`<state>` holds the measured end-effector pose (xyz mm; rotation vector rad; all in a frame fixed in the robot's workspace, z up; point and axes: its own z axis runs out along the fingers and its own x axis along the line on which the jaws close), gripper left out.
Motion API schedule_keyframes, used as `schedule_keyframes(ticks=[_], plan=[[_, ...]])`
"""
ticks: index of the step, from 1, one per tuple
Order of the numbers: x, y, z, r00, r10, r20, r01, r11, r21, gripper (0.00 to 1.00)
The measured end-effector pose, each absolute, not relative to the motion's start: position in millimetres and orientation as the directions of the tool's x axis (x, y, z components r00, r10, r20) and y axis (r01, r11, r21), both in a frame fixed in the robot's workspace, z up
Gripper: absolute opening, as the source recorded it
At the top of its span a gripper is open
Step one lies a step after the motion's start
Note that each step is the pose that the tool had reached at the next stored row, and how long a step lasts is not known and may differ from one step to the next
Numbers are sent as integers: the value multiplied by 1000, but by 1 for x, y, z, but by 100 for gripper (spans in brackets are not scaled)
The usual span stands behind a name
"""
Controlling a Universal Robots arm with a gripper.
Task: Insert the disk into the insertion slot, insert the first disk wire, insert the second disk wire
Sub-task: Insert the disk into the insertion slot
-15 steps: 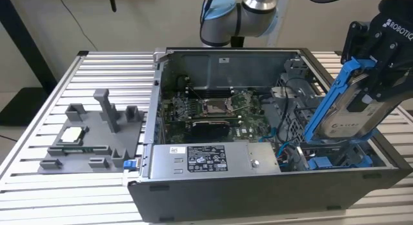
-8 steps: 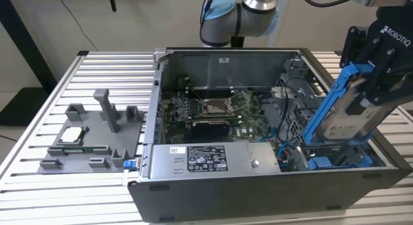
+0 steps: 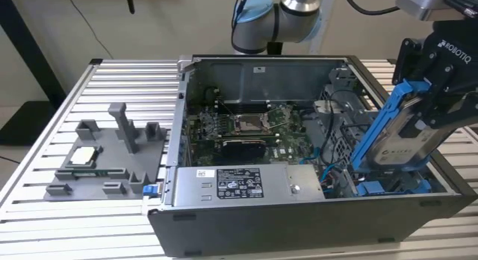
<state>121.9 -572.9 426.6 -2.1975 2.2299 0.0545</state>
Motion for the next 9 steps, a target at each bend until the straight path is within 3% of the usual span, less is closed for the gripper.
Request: schedule_keyframes(ticks=[9], plan=[[123,-574,416,-15,-999,-32,-1000,14,17,32]])
